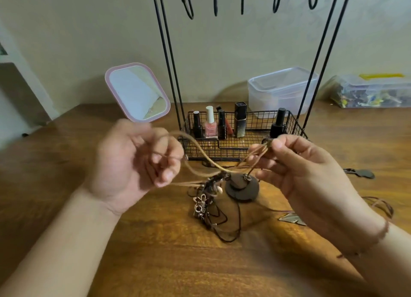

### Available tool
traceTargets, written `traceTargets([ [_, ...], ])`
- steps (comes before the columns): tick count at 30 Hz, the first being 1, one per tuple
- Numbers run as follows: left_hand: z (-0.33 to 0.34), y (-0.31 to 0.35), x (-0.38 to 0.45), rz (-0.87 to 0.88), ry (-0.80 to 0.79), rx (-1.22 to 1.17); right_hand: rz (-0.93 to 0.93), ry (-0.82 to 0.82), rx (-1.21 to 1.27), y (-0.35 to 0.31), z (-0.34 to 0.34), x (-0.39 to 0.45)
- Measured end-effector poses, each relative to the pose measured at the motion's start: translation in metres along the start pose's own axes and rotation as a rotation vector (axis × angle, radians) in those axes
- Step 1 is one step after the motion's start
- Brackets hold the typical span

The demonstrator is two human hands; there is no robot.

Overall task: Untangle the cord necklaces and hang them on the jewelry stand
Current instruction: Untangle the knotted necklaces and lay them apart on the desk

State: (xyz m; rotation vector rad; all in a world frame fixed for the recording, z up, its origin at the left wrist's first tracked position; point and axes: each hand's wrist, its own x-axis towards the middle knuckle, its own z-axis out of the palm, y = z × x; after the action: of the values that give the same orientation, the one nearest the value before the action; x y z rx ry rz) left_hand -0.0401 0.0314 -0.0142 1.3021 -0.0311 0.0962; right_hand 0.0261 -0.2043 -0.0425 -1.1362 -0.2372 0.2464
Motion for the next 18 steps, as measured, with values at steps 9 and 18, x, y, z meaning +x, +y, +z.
traceTargets([
  [9, 0.046, -0.044, -0.005, 0.590, 0.275, 1.100, -0.209, -0.156, -0.541, 0.006, 0.012, -0.014],
  [18, 0.050, -0.050, -0.001, 0.386, 0.061, 0.736, -0.167, -0.242, -0.667, 0.010, 0.010, -0.013],
])
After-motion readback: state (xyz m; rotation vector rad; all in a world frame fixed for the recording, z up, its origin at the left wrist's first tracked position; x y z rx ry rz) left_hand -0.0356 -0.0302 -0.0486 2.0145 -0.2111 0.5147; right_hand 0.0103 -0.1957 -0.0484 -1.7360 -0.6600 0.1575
